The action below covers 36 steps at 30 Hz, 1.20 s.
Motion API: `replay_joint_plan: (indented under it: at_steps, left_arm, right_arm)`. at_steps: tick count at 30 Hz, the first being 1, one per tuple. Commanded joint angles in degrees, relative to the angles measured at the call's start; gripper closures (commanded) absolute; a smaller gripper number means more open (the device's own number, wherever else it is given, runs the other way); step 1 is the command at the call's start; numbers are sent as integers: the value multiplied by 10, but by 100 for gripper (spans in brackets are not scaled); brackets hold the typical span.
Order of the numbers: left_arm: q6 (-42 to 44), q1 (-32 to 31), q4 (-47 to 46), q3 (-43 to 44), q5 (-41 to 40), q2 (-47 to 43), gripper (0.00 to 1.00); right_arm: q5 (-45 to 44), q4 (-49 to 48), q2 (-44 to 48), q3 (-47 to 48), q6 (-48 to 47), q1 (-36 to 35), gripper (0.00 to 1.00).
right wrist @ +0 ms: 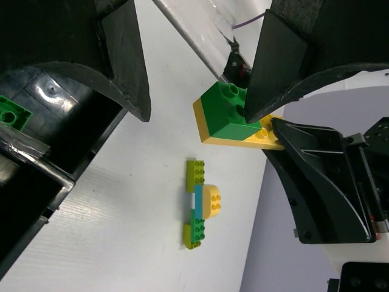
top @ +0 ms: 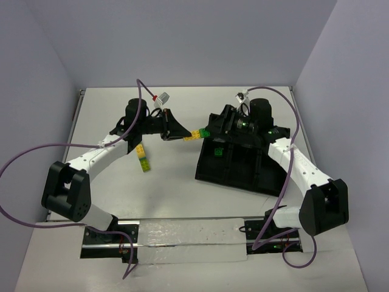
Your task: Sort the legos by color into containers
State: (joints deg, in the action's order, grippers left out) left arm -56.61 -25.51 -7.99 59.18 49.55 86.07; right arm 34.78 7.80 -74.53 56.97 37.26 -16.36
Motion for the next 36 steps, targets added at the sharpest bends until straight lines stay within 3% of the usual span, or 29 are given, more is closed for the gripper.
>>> replay_joint_plan:
  at_steps: [1, 12, 29, 36]
  left_arm:
    - [8, 3, 3, 15, -3, -7, 100]
    - [31, 3, 44, 30, -12, -7, 100]
    - [51, 3, 73, 39, -24, -1, 100]
    - [51, 3, 75, 42, -25, -1, 100]
  right_arm:
    - [-55, 42, -1, 23, -38, -5, 30]
    - [-180, 144, -33, 113, -135, -95, 23]
    - [-212, 91, 26, 91, -108, -110, 25]
    - [-196, 106, -4, 104, -117, -128, 24]
